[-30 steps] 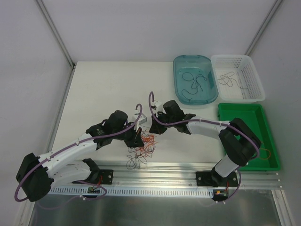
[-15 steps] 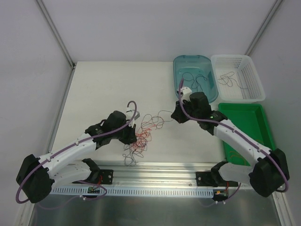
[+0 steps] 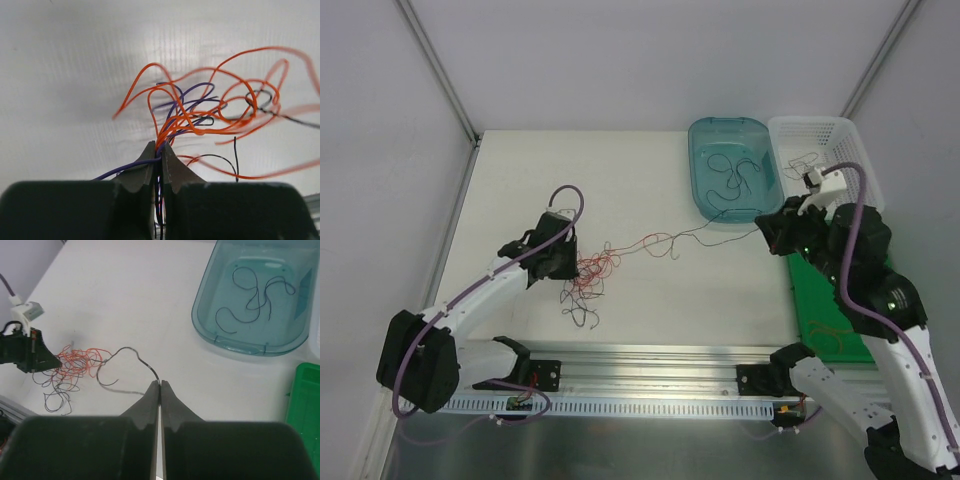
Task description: Untangle the cables
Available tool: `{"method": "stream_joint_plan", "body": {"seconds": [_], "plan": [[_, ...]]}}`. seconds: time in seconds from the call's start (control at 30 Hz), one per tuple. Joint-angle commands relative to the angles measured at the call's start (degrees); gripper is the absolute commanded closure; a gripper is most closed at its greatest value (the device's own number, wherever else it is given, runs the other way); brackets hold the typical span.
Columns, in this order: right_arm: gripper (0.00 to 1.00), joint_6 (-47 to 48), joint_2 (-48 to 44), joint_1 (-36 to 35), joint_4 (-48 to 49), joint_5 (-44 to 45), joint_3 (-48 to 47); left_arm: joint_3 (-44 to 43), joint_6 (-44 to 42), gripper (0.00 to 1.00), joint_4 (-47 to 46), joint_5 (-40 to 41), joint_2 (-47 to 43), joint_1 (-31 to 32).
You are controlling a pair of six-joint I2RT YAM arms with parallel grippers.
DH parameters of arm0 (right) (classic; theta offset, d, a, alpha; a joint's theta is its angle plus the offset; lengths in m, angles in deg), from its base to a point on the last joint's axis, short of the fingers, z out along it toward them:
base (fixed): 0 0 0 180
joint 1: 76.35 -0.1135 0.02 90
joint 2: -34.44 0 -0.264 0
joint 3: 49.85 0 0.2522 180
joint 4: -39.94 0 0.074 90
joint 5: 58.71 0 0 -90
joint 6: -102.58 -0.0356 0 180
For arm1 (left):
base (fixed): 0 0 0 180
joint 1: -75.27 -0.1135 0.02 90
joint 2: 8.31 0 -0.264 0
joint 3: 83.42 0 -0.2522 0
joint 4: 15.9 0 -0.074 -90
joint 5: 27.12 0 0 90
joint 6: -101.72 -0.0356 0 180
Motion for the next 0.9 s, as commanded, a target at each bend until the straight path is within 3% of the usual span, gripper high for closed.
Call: {"method": "stream_joint_plan", "body": {"seconds": [0.0,0.17,0.4,0.57,0.77,0.87], "plan": [[0.99,-0.76,-2.69,0.45,-5.94,1.94,-5.22,-3.25,1.97,1.00,1.74,4.35,3.66,-1.87],[0.99,-0.06,-5.95,0.36,-8.22,2.64,-12.59,-3.96,3.46,1.00,1.74,5.49,9.91,-4.24],[0.99,-0.14,-7.96,0.45,-11.40,1.95,-20.26,-4.57,4.69,1.00,1.21,7.34,12.02,-8.81],[0.99,-3.48,-13.06,0.45,-1.12,-4.82,-18.51,-5.80,4.96,1.00,0.86,6.80,12.99,-9.52],[0.99,-1.99,-14.21,0.36,-3.40,0.44,-19.48,-4.40,4.96,1.00,0.33,5.51,13.69,-12.24],[0.99,-3.48,-11.16,0.36,-4.97,-3.40,-15.71,-4.13,5.66,1.00,-0.45,1.90,11.15,-11.90]]}}
